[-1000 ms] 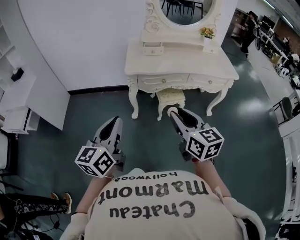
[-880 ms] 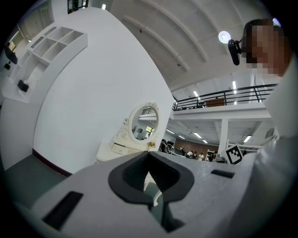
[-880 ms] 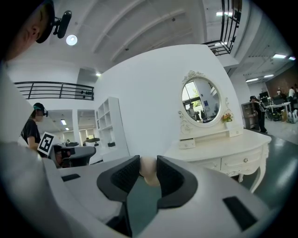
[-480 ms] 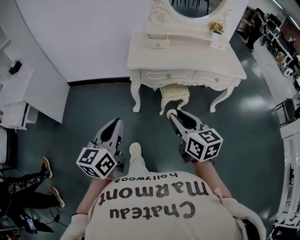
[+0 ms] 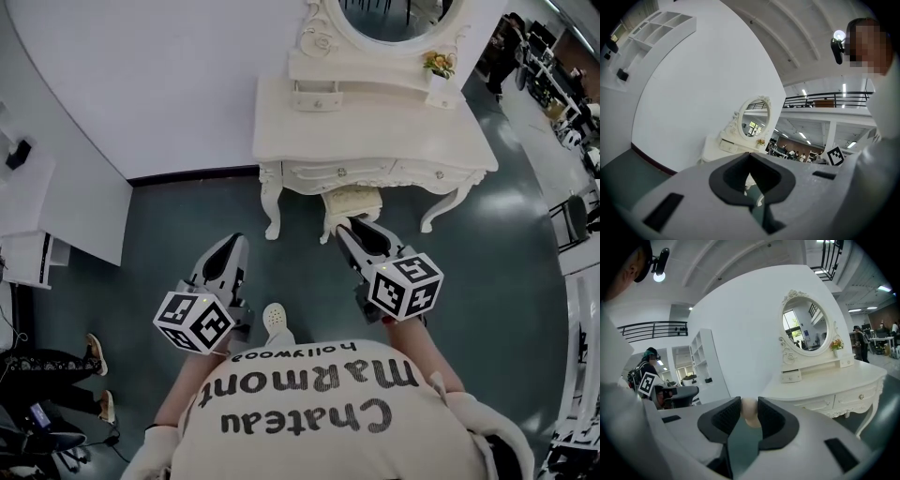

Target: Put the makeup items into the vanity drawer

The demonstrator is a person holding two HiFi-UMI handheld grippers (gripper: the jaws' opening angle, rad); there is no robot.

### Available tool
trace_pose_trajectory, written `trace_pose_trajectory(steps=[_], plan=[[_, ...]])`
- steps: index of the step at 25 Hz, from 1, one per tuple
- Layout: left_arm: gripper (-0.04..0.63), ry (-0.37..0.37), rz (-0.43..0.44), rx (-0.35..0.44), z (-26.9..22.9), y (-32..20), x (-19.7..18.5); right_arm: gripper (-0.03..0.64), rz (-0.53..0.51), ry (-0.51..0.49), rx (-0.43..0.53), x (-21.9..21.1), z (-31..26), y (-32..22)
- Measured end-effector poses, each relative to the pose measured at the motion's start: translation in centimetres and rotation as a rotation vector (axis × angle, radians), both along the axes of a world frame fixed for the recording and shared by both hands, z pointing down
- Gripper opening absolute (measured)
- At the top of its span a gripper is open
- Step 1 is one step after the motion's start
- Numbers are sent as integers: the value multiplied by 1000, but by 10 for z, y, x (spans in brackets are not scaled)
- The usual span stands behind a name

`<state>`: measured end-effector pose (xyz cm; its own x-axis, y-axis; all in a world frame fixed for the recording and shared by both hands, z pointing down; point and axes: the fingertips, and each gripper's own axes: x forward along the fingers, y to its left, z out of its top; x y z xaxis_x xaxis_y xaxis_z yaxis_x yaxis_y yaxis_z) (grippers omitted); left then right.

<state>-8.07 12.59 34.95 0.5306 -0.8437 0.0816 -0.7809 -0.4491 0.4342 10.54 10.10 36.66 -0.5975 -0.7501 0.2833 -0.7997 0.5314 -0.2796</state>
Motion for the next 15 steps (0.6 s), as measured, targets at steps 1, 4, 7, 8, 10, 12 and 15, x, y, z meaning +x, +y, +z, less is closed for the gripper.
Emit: trace_pose_trajectory(steps=[1, 4, 7, 8, 10, 12, 15], plan=[[8, 3, 2, 3, -2, -10, -3, 133, 1, 1, 2, -3, -2, -9], [8, 8, 14, 19, -10, -41, -10, 133, 15, 2, 19, -10, -10, -36], [8, 16, 29, 38, -23, -71, -15, 133, 35, 3, 35, -14, -22, -62], [8, 17, 36, 46, -28, -80, -16, 133, 42, 3, 40, -14, -25, -70], [8, 18, 49, 62, -36, -97, -19, 133, 56, 2, 51, -15, -32, -85], [8, 17, 59, 75, -42, -113, -23, 133, 67, 3, 62, -19, -37, -99], [8, 17, 69, 85, -48, -137, -32, 133, 81, 0, 69, -26, -40, -121]])
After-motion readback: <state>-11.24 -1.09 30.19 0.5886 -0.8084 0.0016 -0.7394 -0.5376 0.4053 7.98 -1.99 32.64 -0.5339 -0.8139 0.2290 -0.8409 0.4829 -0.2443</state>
